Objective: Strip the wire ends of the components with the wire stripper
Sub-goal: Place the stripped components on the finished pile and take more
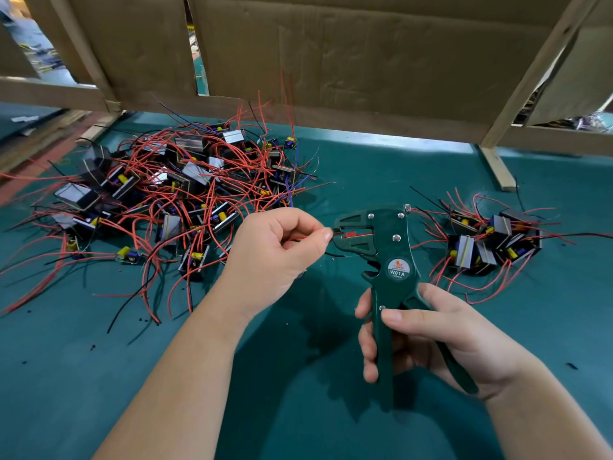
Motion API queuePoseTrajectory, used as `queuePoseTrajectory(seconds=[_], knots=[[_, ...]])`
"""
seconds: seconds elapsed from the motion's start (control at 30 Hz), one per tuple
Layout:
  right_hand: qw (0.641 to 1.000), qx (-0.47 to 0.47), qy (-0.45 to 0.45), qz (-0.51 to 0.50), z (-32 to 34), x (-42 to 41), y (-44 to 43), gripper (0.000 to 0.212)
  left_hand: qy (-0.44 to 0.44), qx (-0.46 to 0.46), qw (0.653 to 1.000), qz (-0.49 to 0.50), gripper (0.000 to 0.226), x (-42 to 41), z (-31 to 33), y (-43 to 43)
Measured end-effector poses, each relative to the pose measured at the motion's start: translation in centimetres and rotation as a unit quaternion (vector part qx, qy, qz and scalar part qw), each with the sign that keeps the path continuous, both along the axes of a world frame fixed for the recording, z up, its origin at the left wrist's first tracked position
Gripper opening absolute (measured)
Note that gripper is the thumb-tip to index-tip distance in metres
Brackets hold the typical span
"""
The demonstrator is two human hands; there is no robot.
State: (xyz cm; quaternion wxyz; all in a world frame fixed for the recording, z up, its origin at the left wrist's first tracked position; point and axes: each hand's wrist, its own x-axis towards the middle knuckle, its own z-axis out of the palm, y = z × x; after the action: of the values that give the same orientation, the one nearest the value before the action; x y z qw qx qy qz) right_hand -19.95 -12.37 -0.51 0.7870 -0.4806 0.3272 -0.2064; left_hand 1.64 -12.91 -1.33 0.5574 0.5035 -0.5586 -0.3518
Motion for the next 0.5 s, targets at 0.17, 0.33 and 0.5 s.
queuePoseTrajectory(seconds=[0.17, 0.33, 0.5], knots=[[1.000, 0.003, 0.001, 0.008, -0.17, -0.07, -0.16, 0.041, -0.015, -0.001, 1.000, 0.002, 0.004, 0.13, -0.08, -0.03], [1.000, 0.009, 0.005, 0.009, -0.38, -0.14, -0.28, 0.040, -0.028, -0.006, 1.000, 0.008, 0.006, 0.19, -0.32, 0.02], [1.000, 0.016, 0.000, 0.011, -0.48, -0.23, -0.32, 0.042, -0.049, -0.029, 0.998, 0.007, 0.016, 0.15, -0.20, 0.17]])
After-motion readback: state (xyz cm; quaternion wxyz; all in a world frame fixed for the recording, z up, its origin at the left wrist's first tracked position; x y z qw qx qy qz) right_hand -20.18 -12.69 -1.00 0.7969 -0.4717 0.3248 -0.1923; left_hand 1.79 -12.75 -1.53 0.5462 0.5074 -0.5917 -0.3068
